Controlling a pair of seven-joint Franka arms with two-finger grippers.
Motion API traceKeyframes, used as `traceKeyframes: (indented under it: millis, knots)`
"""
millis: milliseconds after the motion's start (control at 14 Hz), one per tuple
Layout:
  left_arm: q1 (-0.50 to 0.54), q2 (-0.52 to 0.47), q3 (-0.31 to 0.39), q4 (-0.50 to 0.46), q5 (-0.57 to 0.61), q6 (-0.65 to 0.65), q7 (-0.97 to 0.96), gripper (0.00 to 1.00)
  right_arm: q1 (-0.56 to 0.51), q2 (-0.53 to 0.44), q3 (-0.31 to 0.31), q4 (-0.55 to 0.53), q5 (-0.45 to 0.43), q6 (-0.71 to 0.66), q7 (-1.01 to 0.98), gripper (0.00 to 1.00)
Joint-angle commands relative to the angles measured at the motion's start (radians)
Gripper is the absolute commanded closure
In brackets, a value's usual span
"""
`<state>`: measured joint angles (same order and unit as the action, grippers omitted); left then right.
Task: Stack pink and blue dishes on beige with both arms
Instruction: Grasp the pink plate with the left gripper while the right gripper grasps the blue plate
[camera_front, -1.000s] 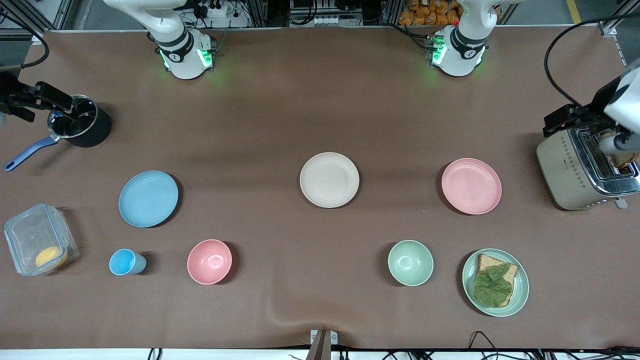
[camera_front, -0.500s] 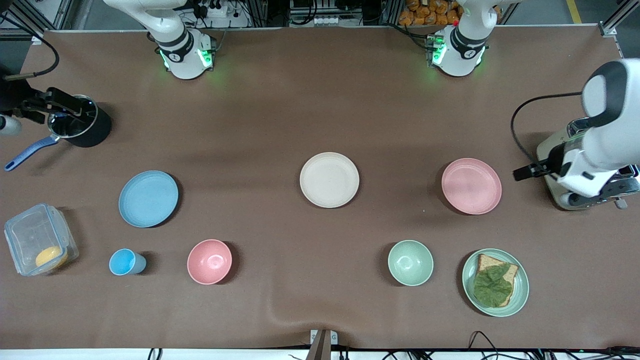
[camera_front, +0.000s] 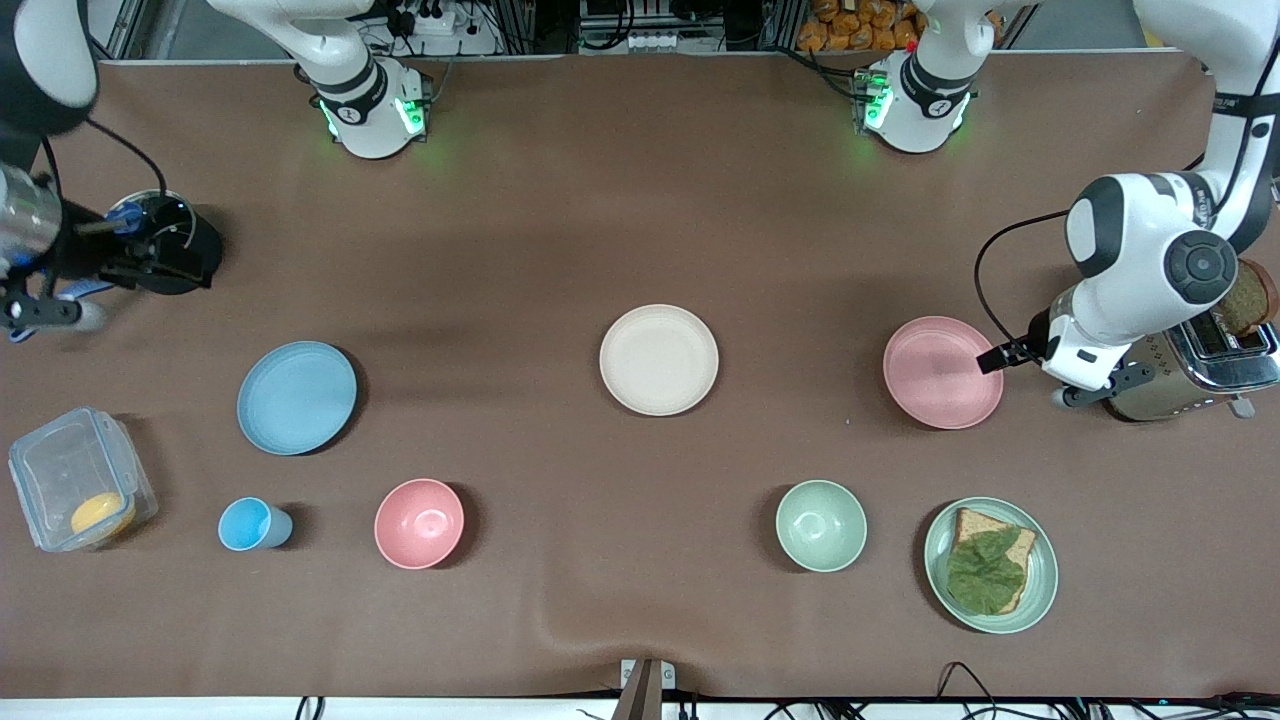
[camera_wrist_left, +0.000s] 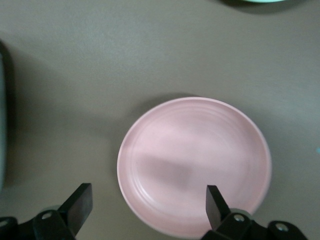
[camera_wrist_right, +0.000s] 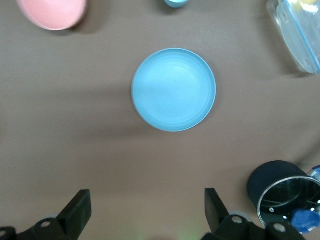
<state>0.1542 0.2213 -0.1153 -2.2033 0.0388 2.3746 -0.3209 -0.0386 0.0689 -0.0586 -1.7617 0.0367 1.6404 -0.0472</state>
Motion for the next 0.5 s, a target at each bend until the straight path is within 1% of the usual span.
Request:
traceKeyframes:
  millis: [0, 143, 214, 429]
  knots:
    - [0.036, 0.059, -0.007, -0.055, 0.027, 0.136, -0.014, 0.0, -0.076, 0.144, 0.016, 0.019, 0.031, 0.059, -0.01, 0.0]
    - [0.05, 0.108, -0.006, -0.056, 0.027, 0.195, 0.002, 0.0, -0.099, 0.222, 0.016, 0.019, 0.031, 0.117, -0.008, 0.0]
    - [0.083, 0.127, -0.007, -0.056, 0.029, 0.216, 0.019, 0.0, -0.118, 0.264, 0.014, 0.019, 0.031, 0.157, -0.008, 0.0]
    - [0.097, 0.154, -0.009, -0.052, 0.035, 0.222, 0.033, 0.0, -0.147, 0.348, 0.016, 0.018, 0.031, 0.246, -0.039, 0.0]
